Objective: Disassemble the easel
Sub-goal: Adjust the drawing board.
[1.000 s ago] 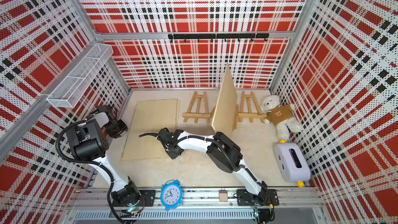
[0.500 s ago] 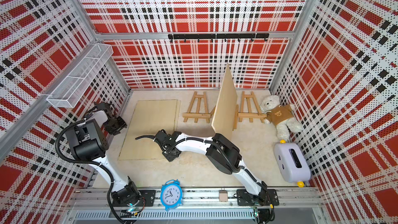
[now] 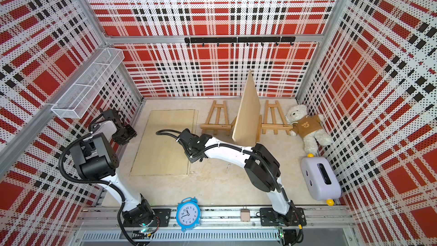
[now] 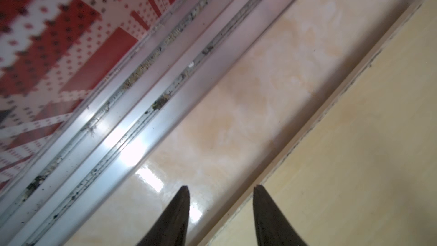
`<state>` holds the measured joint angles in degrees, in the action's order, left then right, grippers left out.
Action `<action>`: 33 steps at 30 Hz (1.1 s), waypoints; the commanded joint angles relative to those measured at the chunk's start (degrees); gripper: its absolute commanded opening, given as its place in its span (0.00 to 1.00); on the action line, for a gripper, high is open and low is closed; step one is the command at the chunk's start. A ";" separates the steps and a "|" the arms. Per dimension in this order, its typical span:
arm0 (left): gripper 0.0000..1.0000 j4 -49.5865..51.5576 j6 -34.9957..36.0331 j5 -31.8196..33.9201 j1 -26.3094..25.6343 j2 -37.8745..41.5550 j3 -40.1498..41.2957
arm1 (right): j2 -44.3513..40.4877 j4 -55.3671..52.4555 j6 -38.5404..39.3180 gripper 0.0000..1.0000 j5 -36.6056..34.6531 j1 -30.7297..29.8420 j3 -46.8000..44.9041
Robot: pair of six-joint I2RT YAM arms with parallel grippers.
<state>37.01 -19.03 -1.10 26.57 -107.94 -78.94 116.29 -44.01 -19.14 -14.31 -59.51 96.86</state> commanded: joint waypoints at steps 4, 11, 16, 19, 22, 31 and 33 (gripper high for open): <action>0.47 -6.78 -3.81 6.51 -2.30 2.67 0.47 | 0.07 -2.55 0.59 0.27 -4.68 2.12 3.61; 0.42 -10.58 -9.69 6.90 -2.52 -1.40 -0.16 | 3.28 -3.59 1.98 0.27 -3.68 3.02 7.48; 0.43 -15.81 -12.97 7.02 -3.70 -2.56 1.18 | 5.17 -3.86 3.01 0.27 -2.69 4.08 10.28; 0.43 -15.75 -14.14 8.45 -4.71 -4.38 -0.45 | 5.35 -2.98 3.31 0.27 -0.86 5.16 9.84; 0.44 -15.65 -15.94 8.39 -5.20 -6.45 -2.80 | 5.18 -1.90 3.76 0.27 1.11 6.66 8.88; 0.43 -12.35 -18.03 12.36 -8.19 -14.32 -13.55 | 5.46 2.52 4.76 0.26 6.79 11.28 5.59; 0.43 -12.11 -19.13 11.48 -8.56 -16.35 -15.87 | 6.67 2.53 5.37 0.26 7.64 11.95 6.32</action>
<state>23.83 -35.77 9.08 18.72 -122.06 -92.05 120.97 -44.12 -15.20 -9.30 -48.71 103.11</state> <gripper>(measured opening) 0.427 0.261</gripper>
